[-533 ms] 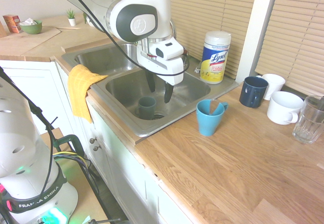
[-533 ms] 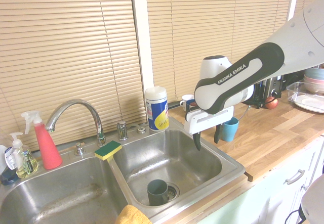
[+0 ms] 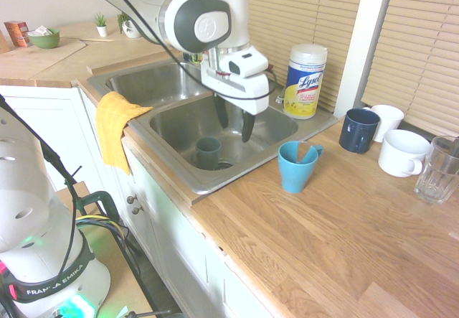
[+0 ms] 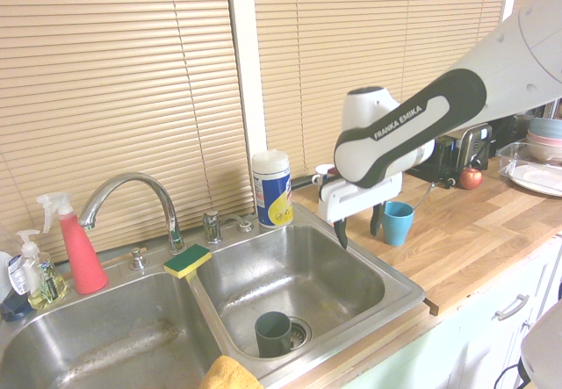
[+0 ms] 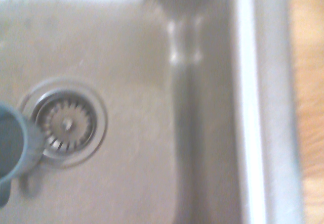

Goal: Put the spoon into the sink

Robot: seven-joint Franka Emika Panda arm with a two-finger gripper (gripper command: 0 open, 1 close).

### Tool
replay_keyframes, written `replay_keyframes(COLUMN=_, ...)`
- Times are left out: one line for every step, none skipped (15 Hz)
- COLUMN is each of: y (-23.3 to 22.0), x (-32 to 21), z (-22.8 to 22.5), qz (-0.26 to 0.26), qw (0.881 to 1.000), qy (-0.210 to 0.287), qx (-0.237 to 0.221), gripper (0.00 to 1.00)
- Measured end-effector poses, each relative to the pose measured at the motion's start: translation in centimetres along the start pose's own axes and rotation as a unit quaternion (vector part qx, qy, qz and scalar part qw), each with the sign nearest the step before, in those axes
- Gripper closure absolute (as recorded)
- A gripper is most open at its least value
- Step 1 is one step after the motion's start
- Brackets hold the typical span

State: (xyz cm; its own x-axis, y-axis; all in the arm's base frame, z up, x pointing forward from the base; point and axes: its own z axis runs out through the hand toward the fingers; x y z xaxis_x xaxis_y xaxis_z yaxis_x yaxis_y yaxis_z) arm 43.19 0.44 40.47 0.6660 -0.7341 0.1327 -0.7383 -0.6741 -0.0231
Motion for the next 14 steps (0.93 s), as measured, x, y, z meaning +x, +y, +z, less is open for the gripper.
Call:
replay_keyframes(y=0.0, x=0.5, z=-1.1, qz=-0.004, qw=1.0, qy=0.009, qx=-0.005, gripper=0.0)
replay_keyframes(y=0.3, x=0.9, z=-2.6, qz=-0.006, qw=1.0, qy=0.019, qx=-0.01, gripper=0.0)
replay_keyframes(y=0.9, x=1.4, z=-4.2, qz=-0.007, qw=0.999, qy=0.029, qx=-0.014, gripper=0.0)
replay_keyframes(y=1.9, x=2.1, z=-5.8, qz=-0.01, qw=0.999, qy=0.035, qx=-0.018, gripper=0.0)
replay_keyframes(y=3.0, x=2.8, z=-7.1, qz=-0.014, qw=0.999, qy=0.033, qx=-0.023, gripper=0.0)
replay_keyframes(y=4.2, x=3.7, z=-7.7, qz=-0.024, qw=0.999, qy=0.024, qx=-0.03, gripper=0.0)
replay_keyframes(y=5.3, x=4.7, z=-7.8, qz=-0.036, qw=0.999, qy=0.01, qx=-0.04, gripper=0.0)
replay_keyframes(y=6.4, x=5.8, z=-7.3, qz=-0.047, qw=0.998, qy=-0.002, qx=-0.049, gripper=0.0)
replay_keyframes(y=7.4, x=7.0, z=-6.5, qz=-0.06, qw=0.996, qy=-0.013, qx=-0.06, gripper=0.0)
replay_keyframes(y=8.2, x=8.4, z=-5.8, qz=-0.075, qw=0.995, qy=-0.022, qx=-0.069, gripper=0.0)
replay_keyframes(y=8.7, x=9.7, z=-5.2, qz=-0.091, qw=0.993, qy=-0.027, qx=-0.076, gripper=0.0)
replay_keyframes(y=8.8, x=10.9, z=-4.8, qz=-0.106, qw=0.991, qy=-0.03, qx=-0.082, gripper=0.0)
replay_keyframes(y=8.6, x=11.8, z=-4.7, qz=-0.123, qw=0.988, qy=-0.033, qx=-0.088, gripper=0.0)
replay_keyframes(y=8.2, x=12.6, z=-4.6, qz=-0.137, qw=0.985, qy=-0.038, qx=-0.096, gripper=0.0)
